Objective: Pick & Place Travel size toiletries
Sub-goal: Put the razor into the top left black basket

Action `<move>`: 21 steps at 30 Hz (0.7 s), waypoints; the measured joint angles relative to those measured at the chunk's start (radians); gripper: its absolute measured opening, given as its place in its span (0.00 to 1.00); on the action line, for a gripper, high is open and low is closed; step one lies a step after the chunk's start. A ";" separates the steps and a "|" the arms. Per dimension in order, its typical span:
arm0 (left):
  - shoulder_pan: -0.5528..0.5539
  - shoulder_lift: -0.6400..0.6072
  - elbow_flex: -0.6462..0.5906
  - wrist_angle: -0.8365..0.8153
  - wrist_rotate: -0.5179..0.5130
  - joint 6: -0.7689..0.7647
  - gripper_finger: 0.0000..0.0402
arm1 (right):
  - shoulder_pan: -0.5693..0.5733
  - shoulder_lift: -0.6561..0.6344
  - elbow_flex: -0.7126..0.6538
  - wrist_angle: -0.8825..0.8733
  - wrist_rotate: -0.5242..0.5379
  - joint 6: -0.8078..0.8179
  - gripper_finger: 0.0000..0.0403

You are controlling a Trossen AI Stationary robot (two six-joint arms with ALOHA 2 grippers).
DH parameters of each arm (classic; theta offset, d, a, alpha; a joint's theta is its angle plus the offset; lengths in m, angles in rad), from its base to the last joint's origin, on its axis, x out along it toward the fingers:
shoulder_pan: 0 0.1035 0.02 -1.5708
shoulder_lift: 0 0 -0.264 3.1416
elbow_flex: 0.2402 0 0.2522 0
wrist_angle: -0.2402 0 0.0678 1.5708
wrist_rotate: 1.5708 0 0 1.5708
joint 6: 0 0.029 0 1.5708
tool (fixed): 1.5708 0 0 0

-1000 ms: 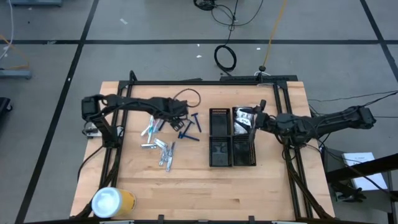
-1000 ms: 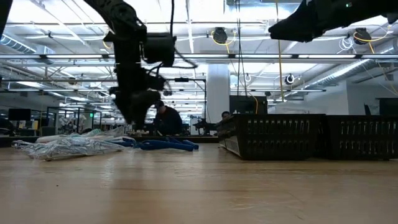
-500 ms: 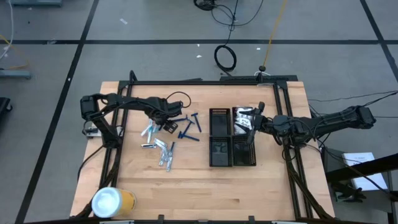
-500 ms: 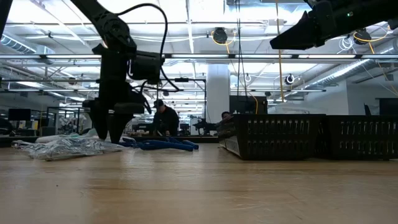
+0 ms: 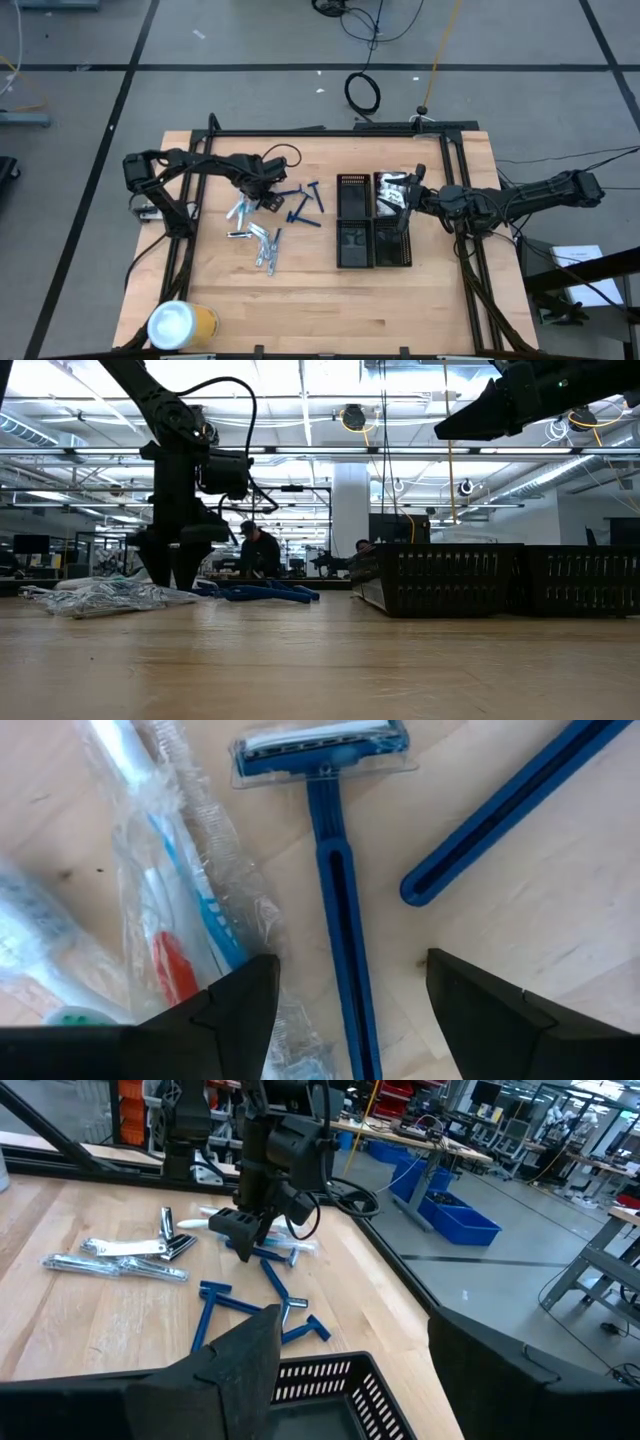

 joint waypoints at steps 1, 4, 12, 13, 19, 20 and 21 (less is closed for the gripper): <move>-0.002 0.000 0.000 0.004 -0.003 0.010 0.63 | 0.000 0.000 0.000 0.000 0.000 0.000 0.59; -0.006 0.000 0.020 -0.024 -0.052 0.044 0.63 | 0.000 0.000 0.000 0.000 0.000 0.000 0.59; -0.025 -0.071 0.055 -0.167 -0.336 -0.033 0.64 | 0.000 0.000 0.000 0.000 0.000 0.000 0.59; -0.026 -0.074 0.055 -0.167 -0.329 -0.043 0.64 | 0.000 0.000 0.000 0.000 0.000 0.000 0.59; -0.044 -0.106 0.056 -0.128 -0.296 -0.056 0.64 | 0.000 0.000 0.000 0.000 0.001 0.000 0.59; -0.044 -0.106 0.056 -0.129 -0.297 -0.077 0.64 | 0.000 0.000 0.000 0.000 0.001 0.000 0.59; -0.038 -0.107 0.056 -0.127 -0.298 -0.100 0.64 | 0.000 0.000 0.000 0.000 0.002 0.000 0.59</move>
